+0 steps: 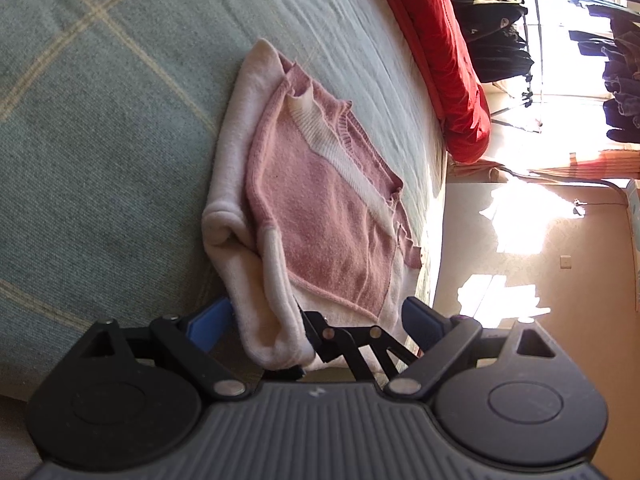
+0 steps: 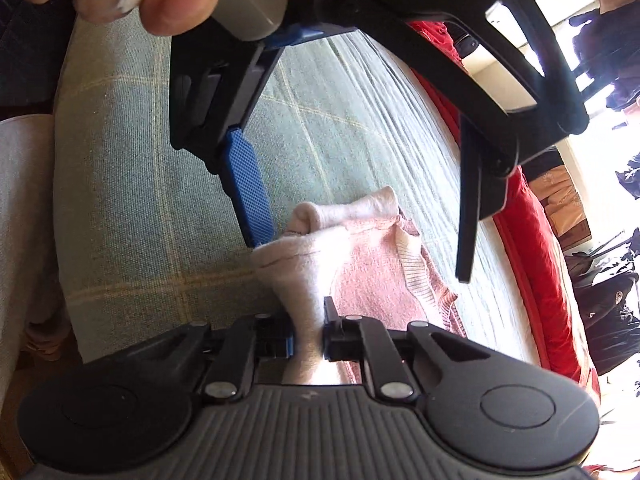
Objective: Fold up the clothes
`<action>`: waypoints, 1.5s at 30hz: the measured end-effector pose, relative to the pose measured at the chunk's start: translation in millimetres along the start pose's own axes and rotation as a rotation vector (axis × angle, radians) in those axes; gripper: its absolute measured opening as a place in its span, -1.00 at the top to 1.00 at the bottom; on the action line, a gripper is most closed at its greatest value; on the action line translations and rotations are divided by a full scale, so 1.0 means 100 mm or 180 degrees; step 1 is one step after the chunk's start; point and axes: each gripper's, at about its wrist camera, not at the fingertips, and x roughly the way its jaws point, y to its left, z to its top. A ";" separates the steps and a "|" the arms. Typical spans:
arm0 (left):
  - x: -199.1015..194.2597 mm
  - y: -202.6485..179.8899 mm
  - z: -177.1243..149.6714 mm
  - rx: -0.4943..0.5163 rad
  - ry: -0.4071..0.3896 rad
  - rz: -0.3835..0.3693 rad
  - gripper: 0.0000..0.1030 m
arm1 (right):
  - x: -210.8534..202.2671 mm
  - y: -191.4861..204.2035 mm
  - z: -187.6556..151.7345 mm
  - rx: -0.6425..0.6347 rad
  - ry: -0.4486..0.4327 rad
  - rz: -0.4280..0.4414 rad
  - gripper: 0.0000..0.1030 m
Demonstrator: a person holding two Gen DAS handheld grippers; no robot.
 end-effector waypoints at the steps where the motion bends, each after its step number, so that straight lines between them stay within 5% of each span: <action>1: -0.04 -0.01 0.00 0.0061 -0.0017 0.0066 -0.76 | -0.01 -0.01 -0.01 0.0022 -0.0003 0.0014 0.75; 8: -0.27 -0.09 0.13 0.0365 -0.0216 0.0519 -0.65 | -0.11 -0.12 -0.11 0.0258 -0.0057 0.0097 0.79; 25: 0.36 -0.03 0.86 0.0329 -0.0050 0.0603 -0.43 | -0.30 -0.41 -0.38 0.0656 -0.0167 0.0217 0.79; 33: 0.60 -0.11 1.20 0.0409 -0.0029 0.0538 -0.43 | -0.16 -0.36 -0.05 0.0718 -0.0195 0.0275 0.79; 41: 0.78 -0.37 1.30 0.0932 0.0168 0.0768 -0.41 | 0.06 -0.51 -0.01 0.0858 -0.0203 0.0361 0.79; 45: 0.81 -0.53 1.20 0.1378 0.0206 0.1034 -0.14 | 0.17 -0.55 0.00 0.0903 -0.0215 0.0399 0.79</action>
